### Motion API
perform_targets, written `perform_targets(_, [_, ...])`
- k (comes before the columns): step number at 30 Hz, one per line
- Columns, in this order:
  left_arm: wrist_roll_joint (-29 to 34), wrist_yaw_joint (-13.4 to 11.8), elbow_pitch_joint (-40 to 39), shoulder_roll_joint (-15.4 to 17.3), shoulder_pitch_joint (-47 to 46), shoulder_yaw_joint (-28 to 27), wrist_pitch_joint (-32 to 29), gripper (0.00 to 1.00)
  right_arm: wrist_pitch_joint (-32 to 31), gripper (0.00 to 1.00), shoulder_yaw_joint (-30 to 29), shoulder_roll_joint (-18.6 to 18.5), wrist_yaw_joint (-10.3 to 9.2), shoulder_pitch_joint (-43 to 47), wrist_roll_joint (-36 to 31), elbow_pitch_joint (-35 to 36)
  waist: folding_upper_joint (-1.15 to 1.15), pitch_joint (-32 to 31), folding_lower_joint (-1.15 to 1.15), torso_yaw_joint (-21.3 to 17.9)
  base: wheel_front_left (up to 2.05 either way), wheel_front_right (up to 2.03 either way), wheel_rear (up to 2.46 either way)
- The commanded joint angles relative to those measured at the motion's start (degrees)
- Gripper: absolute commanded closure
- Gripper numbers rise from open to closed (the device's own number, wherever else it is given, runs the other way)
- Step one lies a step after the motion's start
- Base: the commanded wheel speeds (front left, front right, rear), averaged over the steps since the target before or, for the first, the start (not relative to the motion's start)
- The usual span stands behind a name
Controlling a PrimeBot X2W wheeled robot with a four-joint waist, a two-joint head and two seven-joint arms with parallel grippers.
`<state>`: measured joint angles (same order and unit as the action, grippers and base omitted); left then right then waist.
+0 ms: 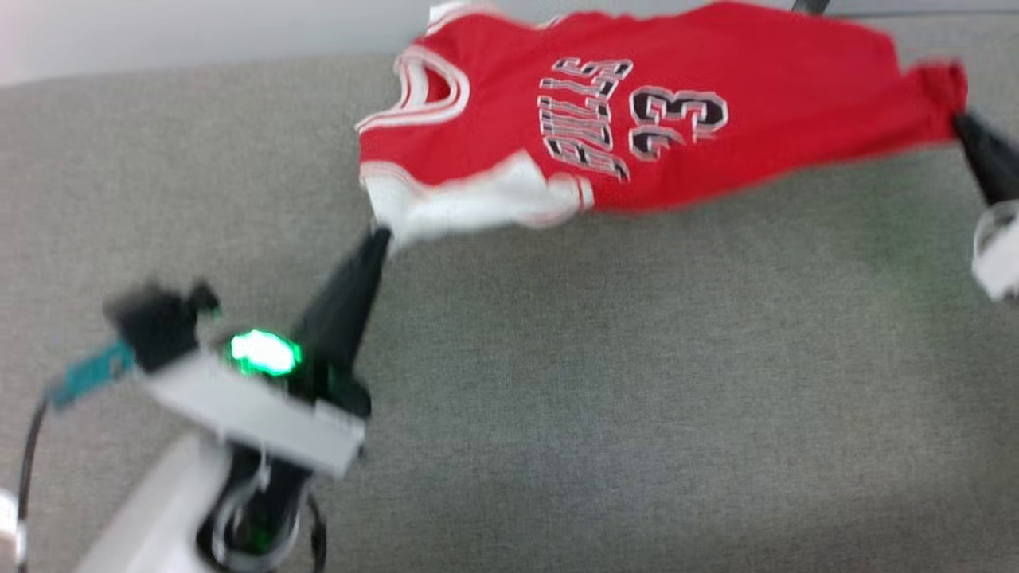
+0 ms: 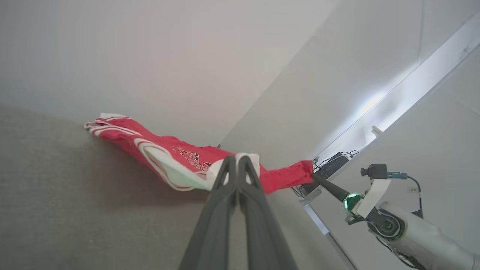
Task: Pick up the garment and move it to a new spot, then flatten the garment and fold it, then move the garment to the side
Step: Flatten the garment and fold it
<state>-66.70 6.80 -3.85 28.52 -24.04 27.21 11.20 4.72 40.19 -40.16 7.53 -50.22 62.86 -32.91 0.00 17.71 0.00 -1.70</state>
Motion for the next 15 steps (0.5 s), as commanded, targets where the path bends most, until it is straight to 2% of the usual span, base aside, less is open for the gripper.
perform_targets(1, [-0.3, -0.5, -2.5, 1.0, 2.6, -0.1, 0.3, 1.00, 0.0, 1.00, -0.4, -1.1, -0.09, 2.6, 0.4, 1.6, 0.00, -1.9, 0.00, 0.0, 0.00, 0.00, 0.00])
perform_targets(8, [-2.2, -4.0, -14.8, 5.6, 15.3, -1.1, 0.7, 1.00, -0.3, 1.00, -3.7, -5.3, -0.09, 14.9, 0.5, 10.0, 0.00, -4.3, 0.00, -0.9, 0.00, 0.00, 0.00])
perform_targets(15, [-2.0, -8.0, -25.2, 9.2, 24.9, -2.1, 1.2, 1.00, -1.3, 1.00, -11.0, -8.0, -0.09, 25.8, -0.1, 16.8, 0.00, -4.9, 0.00, -1.4, 0.00, 0.00, 0.00])
